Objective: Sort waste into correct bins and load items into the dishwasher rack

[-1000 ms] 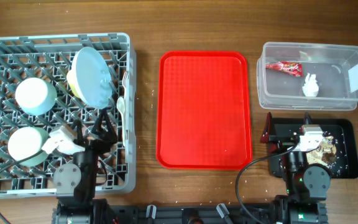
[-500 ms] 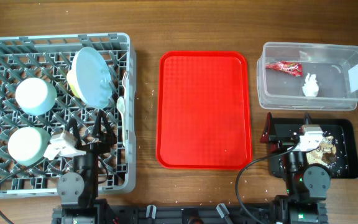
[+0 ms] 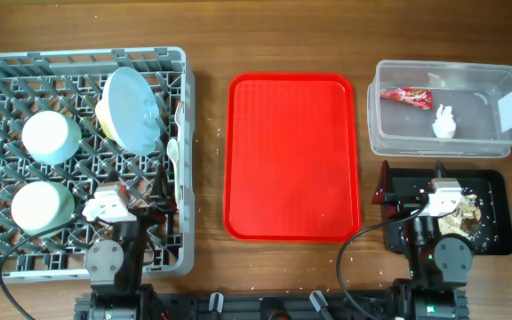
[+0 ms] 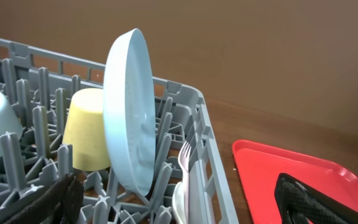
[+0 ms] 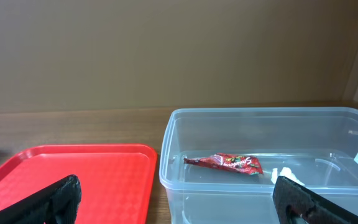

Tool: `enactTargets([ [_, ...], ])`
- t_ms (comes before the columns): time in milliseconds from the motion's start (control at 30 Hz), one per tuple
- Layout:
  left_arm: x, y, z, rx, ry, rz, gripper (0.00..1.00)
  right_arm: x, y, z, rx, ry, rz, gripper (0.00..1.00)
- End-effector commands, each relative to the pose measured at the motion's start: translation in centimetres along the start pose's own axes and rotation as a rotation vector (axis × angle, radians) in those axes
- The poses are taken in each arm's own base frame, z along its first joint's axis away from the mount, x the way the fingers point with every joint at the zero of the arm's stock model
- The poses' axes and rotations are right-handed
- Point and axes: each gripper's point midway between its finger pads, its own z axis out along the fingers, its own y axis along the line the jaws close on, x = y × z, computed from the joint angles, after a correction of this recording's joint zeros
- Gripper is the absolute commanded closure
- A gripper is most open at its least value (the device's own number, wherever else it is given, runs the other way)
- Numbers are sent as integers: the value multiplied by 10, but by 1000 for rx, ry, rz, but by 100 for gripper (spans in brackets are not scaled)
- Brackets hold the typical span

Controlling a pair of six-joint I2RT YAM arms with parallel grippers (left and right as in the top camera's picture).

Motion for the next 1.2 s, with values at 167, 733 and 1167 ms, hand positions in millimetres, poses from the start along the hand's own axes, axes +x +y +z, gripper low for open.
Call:
enactTargets([
  [167,3,-8,0,43,9,101,0,-2,-3,-1,17,-10,12,0],
  [733,3,-9,0,48,8,193,0,-2,-3,-1,17,-10,12,0],
  [1167,3,-6,0,32,6,145,0,-2,-3,-1,17,-10,12,0],
])
